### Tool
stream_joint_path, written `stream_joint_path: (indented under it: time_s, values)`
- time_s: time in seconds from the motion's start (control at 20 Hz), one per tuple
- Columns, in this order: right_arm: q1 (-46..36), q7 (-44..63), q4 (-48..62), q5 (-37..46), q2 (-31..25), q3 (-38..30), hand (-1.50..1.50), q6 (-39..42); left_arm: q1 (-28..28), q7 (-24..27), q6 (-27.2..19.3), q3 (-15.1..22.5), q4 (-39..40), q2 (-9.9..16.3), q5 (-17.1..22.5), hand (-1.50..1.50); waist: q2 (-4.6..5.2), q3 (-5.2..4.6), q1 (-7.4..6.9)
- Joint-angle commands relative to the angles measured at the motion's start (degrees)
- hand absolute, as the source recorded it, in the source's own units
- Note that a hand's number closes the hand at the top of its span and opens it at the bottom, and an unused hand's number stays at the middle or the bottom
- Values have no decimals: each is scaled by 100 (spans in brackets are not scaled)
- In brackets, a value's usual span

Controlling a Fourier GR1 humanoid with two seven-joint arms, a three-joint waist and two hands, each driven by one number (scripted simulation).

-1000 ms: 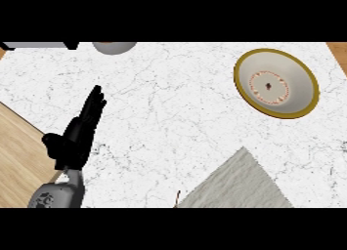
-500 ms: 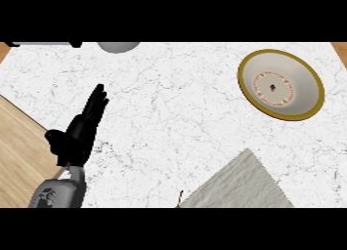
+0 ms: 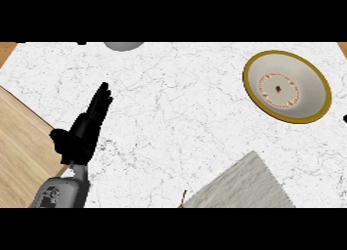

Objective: Pick the tomato from the placemat and place it in the bowl

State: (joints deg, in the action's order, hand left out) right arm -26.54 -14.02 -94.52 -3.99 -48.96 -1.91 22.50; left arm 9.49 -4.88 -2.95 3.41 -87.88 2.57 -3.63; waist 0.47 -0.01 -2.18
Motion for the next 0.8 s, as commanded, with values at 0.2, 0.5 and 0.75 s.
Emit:
stream_joint_path:
  time_s: [0.2, 0.5, 0.75]
  values:
    - [-1374, -1055, 2589, 1631, 757, 591, 150, -525, -210, -163, 164, -6, -369, 70, 139, 0, -3, 3, -20]
    - [-2234, -1815, 4528, 2603, 1317, 810, 150, -1220, -3, 43, 5, 21, -47, -71, -13, 0, 25, 5, -55]
    - [-2380, -2652, 5850, 3009, 1433, 1020, 150, -1079, 78, 27, 62, -93, 65, 22, 26, 0, 40, 6, -41]
